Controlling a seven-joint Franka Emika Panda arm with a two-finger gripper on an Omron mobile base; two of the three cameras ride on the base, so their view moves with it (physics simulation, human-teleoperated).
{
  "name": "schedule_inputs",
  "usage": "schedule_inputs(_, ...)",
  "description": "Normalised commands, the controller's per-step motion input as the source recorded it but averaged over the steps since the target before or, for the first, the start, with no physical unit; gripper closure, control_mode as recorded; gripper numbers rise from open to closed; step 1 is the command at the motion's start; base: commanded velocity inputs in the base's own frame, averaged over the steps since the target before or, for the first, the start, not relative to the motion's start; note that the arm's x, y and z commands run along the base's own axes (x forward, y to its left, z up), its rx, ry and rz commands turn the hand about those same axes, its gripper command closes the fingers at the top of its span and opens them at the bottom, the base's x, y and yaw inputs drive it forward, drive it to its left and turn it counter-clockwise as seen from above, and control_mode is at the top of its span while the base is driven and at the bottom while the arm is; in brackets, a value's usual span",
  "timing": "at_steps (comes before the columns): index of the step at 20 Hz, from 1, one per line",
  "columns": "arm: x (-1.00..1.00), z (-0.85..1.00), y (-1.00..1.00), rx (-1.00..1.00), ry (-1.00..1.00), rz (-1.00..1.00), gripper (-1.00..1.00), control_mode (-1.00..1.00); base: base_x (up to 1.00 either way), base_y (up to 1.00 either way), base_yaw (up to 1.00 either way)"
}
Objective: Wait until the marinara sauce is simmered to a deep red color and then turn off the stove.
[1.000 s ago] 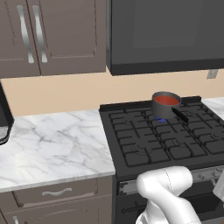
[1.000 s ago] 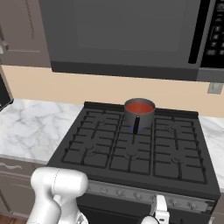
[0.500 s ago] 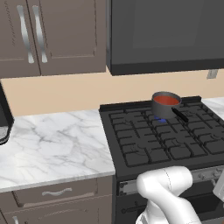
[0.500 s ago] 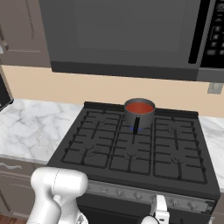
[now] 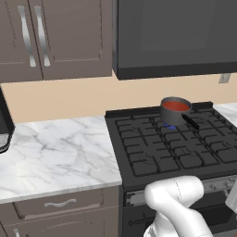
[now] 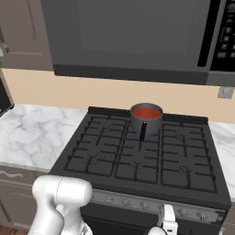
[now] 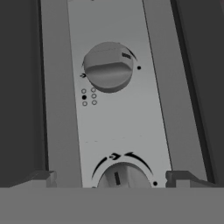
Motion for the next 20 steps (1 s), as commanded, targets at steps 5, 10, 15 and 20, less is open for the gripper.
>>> schedule_inputs(5, 0.00, 0.00, 0.00, 0.00, 0.00, 0.00, -1.00, -1.00, 0.00, 0.00, 0.00)
schedule_inputs(10, 0.00, 0.00, 0.00, 0.00, 0.00, 0.00, -1.00, -1.00, 0.00, 0.00, 0.00)
schedule_inputs(15, 0.00, 0.00, 0.00, 0.00, 0.00, 0.00, -1.00, -1.00, 0.00, 0.00, 0.00)
schedule_inputs(20, 0.00, 0.00, 0.00, 0.00, 0.00, 0.00, -1.00, -1.00, 0.00, 0.00, 0.00)
